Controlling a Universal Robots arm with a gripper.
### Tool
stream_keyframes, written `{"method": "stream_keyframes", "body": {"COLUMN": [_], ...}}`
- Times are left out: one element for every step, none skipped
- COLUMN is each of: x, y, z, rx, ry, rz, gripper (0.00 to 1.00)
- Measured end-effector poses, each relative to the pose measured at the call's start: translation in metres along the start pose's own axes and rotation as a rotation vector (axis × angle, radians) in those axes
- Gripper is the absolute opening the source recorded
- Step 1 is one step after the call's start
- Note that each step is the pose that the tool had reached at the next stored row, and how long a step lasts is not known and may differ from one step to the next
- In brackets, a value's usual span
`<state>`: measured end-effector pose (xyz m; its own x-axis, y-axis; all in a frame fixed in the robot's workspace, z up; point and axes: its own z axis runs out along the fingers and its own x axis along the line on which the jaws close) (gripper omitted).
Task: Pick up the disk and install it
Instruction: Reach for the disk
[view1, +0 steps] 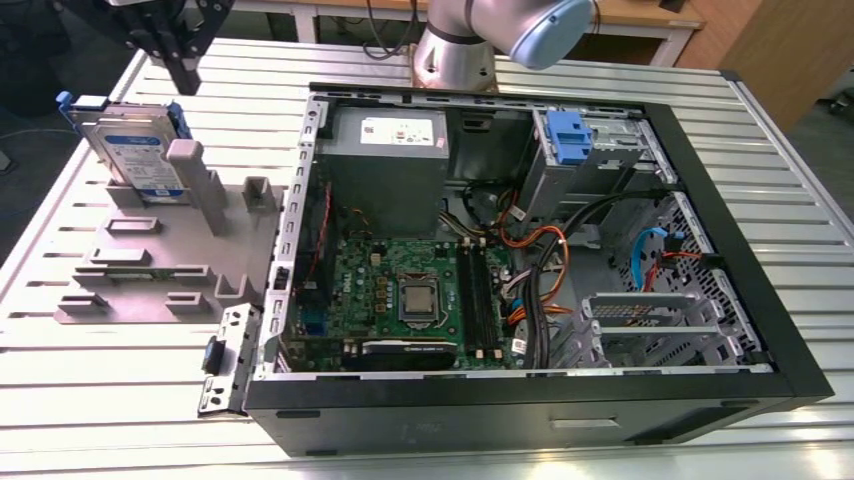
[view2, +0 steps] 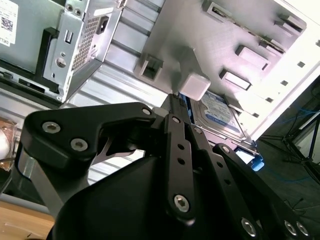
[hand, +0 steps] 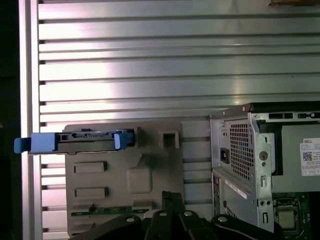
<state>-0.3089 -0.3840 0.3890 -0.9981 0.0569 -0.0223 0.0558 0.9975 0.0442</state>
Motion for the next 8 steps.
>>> {"method": "stream_keyframes", "body": {"x": [0.0019, 0.0036, 0.0053, 0.0066, 0.0078, 0.009, 0.01, 0.011], "y": [0.0004, 0.0008, 0.0011, 0.0015, 0.0017, 0.0019, 0.0021, 0.0022], "z": [0.0001, 0.0002, 0.0002, 0.0003, 0.0003, 0.0004, 0.0004, 0.0004], "rx": [0.0, -0.0001, 0.0, 0.0, 0.0, 0.0, 0.0, 0.0], "ry": [-0.0001, -0.0001, -0.0001, -0.0001, -0.0001, 0.0, 0.0, 0.0], "rz": [0.0, 0.0, 0.0, 0.0, 0.0, 0.0, 0.0, 0.0], "gripper": [0.11, 0.11, 0.11, 0.11, 0.11, 0.11, 0.11, 0.11]}}
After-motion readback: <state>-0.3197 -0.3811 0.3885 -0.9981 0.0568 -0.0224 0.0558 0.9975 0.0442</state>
